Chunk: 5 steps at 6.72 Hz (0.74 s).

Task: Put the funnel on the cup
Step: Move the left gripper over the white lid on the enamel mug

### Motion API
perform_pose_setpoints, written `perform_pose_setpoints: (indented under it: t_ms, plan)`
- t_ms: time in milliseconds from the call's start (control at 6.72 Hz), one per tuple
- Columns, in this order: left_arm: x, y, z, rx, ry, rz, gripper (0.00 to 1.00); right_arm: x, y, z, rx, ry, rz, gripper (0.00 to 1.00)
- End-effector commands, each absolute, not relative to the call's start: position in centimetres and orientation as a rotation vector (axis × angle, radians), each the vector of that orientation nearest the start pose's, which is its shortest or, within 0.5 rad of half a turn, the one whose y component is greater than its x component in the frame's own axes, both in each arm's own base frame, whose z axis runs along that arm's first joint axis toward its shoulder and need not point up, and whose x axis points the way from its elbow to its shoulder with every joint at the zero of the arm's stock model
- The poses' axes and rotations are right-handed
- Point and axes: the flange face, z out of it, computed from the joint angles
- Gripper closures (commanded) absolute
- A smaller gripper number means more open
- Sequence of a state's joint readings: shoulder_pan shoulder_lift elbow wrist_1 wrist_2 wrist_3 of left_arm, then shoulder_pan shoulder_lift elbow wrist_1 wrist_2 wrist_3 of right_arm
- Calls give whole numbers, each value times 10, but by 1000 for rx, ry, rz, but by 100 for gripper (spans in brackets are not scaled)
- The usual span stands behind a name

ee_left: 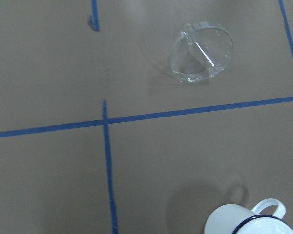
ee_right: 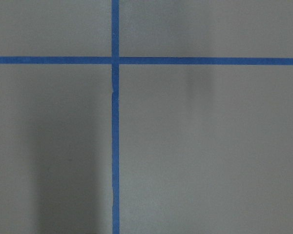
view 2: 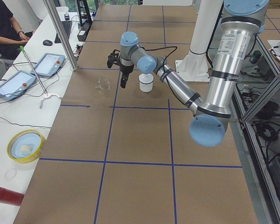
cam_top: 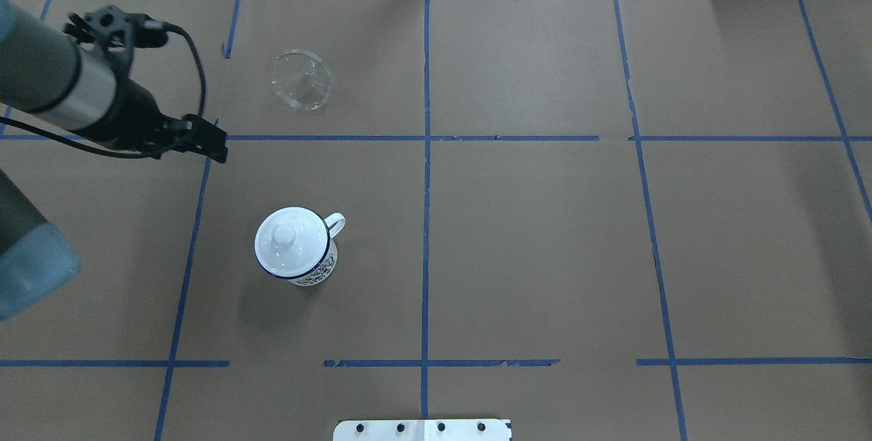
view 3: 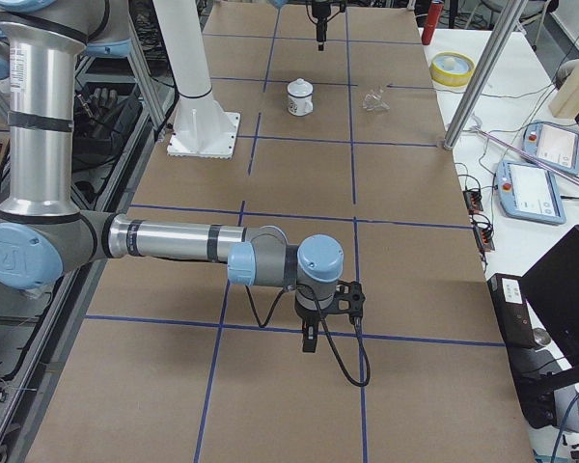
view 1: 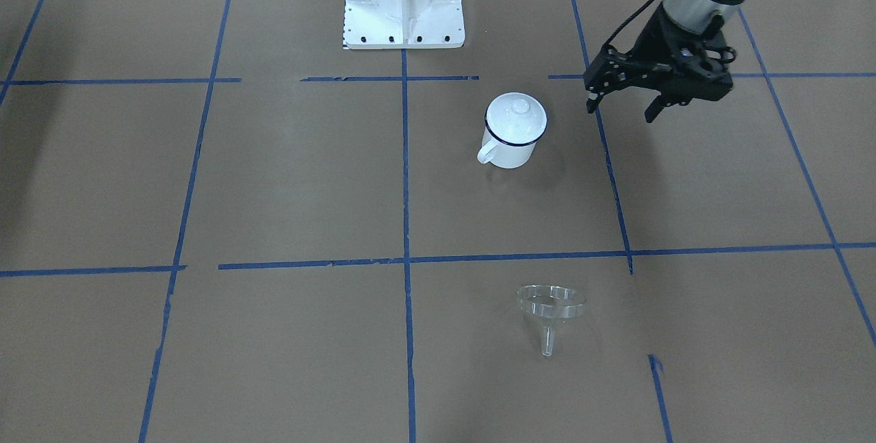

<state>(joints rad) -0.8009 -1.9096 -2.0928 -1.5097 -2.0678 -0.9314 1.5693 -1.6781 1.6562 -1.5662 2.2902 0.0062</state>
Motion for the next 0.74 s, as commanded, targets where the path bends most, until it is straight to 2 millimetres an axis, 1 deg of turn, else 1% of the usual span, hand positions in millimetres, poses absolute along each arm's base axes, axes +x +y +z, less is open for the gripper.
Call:
perform_pose_setpoints:
  t_ms: [0, 149, 298, 446, 595]
  plan:
    - [382, -423, 215, 123, 817, 47, 0, 67, -445, 670, -19, -719, 10, 0]
    - [401, -423, 221, 109, 807, 68, 0, 67, -445, 671, -20, -719, 11, 0]
    - [426, -414, 228, 121, 791, 93, 0, 67, -445, 671, -20, -719, 11, 0]
    - [439, -418, 237, 137, 796, 91, 0, 67, -445, 671, -20, -719, 11, 0]
    - [458, -397, 241, 130, 803, 69, 0, 67, -446, 670, -19, -719, 10, 0]
